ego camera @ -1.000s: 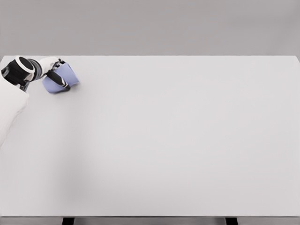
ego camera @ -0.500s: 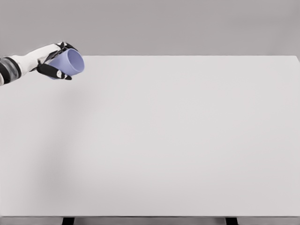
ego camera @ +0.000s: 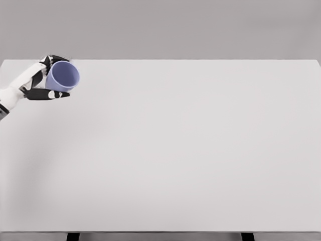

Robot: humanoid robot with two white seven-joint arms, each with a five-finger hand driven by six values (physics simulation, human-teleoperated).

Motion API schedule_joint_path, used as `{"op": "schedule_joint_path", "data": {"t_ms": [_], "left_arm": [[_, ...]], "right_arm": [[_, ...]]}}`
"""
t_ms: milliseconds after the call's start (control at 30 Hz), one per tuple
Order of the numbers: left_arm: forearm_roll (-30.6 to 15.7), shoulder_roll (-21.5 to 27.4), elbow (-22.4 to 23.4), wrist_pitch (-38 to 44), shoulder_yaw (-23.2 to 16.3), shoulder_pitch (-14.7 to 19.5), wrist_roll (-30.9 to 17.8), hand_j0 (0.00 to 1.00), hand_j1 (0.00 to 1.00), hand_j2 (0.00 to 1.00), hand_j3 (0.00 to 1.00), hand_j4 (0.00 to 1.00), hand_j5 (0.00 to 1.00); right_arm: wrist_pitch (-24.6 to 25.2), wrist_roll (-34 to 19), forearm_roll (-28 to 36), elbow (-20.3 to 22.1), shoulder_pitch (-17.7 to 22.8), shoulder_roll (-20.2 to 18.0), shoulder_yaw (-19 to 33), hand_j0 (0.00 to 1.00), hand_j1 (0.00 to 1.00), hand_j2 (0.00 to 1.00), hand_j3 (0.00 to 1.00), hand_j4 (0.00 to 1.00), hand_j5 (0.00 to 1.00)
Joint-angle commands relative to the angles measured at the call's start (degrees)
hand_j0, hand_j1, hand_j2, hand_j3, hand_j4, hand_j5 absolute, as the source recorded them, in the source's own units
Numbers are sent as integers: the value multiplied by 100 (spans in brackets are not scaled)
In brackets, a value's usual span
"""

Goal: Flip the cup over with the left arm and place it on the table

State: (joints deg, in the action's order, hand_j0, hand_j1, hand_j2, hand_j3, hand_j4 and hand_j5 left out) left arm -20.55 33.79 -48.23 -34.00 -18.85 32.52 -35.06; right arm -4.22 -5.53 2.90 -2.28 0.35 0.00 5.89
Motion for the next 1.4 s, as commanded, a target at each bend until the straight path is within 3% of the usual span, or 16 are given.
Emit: {"op": "schedule_joint_path", "data": {"t_ms": [0,500,767,1367], "left_arm": [[-528,4,95,-100,13,-9,6,40,40,40,40,40,40],[-2102,-189,121,-100,31,-835,6,41,41,41,41,41,41],[-2735,-496,613,-100,31,-879,6,40,40,40,40,40,40],[-2858,-532,710,33,119,-914,6,42,42,42,42,42,42]], "right_arm": [[0,-1,0,0,0,0,0,100,100,100,100,100,100],[0,-1,0,0,0,0,0,100,100,100,100,100,100],[0,-1,0,0,0,0,0,100,100,100,100,100,100],[0,-1,0,0,0,0,0,100,100,100,100,100,100]]}}
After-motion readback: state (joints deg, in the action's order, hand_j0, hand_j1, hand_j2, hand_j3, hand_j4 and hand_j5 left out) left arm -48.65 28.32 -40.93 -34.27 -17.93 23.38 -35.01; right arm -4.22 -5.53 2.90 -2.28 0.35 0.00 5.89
